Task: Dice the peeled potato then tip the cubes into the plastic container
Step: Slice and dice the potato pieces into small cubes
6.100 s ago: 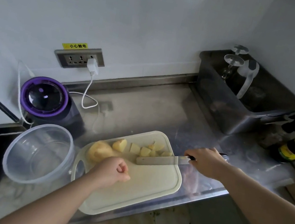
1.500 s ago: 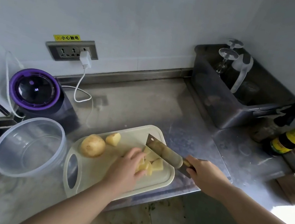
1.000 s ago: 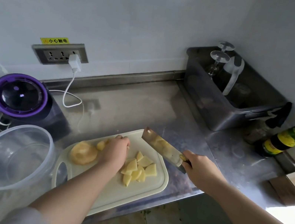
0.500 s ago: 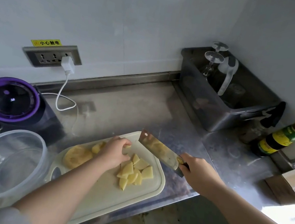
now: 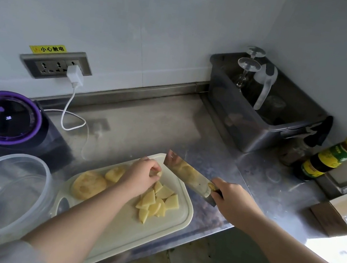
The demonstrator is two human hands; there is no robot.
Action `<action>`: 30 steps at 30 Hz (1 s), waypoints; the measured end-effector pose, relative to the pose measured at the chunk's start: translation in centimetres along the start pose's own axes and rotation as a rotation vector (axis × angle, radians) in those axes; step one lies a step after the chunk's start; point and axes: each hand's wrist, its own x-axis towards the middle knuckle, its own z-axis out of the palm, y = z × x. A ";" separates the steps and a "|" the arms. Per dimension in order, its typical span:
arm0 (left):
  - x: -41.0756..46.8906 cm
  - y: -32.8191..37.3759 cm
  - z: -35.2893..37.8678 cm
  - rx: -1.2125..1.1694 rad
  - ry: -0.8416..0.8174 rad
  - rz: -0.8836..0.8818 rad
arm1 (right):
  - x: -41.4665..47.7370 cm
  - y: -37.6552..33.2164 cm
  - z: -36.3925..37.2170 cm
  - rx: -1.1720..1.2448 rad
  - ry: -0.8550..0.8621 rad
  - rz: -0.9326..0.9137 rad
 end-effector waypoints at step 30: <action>-5.2 -0.6 -2.6 -0.314 0.082 -0.421 | -4.5 -3.9 4.5 0.030 -0.010 -0.083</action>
